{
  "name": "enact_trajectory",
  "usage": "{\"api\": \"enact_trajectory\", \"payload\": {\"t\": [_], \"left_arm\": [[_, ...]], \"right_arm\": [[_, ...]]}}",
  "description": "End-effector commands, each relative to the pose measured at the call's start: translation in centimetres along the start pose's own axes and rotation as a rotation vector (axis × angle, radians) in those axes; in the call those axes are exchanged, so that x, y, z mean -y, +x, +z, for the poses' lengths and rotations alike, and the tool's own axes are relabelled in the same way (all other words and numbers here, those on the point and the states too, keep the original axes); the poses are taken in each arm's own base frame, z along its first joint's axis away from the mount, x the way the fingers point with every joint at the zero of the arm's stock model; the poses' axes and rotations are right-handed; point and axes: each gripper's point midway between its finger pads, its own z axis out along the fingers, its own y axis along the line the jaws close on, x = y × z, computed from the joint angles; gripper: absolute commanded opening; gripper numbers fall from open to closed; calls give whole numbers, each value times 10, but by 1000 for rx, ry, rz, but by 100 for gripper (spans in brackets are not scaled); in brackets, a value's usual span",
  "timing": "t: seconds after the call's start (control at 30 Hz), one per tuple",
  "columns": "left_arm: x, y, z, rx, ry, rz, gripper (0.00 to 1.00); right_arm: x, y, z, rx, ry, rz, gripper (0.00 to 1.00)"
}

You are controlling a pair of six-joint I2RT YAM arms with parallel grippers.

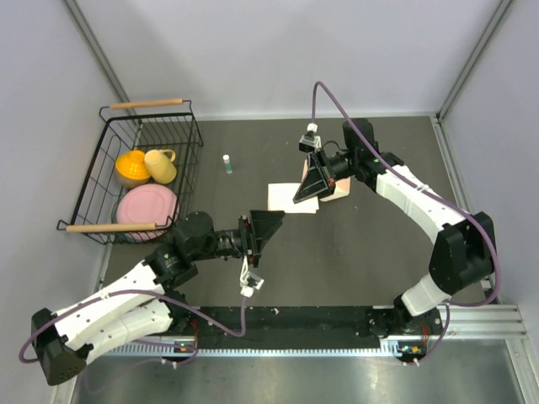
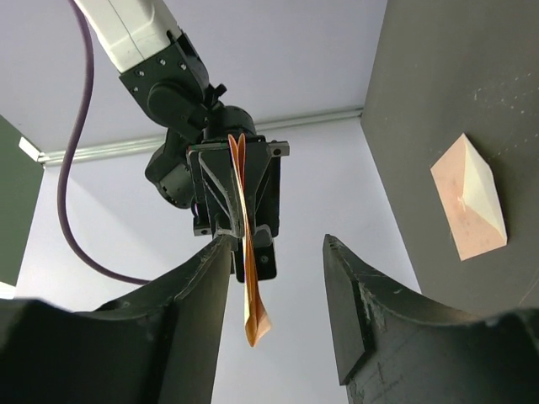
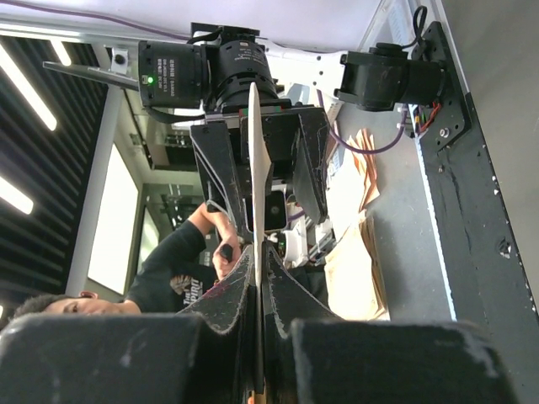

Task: Place the letter into the envelope and seal it
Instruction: Fold the letter.

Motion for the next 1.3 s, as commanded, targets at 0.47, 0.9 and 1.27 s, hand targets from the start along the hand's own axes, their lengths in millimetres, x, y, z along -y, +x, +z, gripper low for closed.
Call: {"api": "enact_trajectory", "payload": {"t": [0.47, 0.9, 1.27], "left_arm": [[-22, 49, 10, -294, -89, -2, 39], [-28, 38, 1, -266, -147, 31, 48], [-25, 36, 3, -248, -131, 32, 32]], "right_arm": [[-5, 9, 3, -13, -9, -57, 0], [-6, 5, 0, -8, -12, -53, 0], [-5, 5, 0, -1, -7, -59, 0]]}}
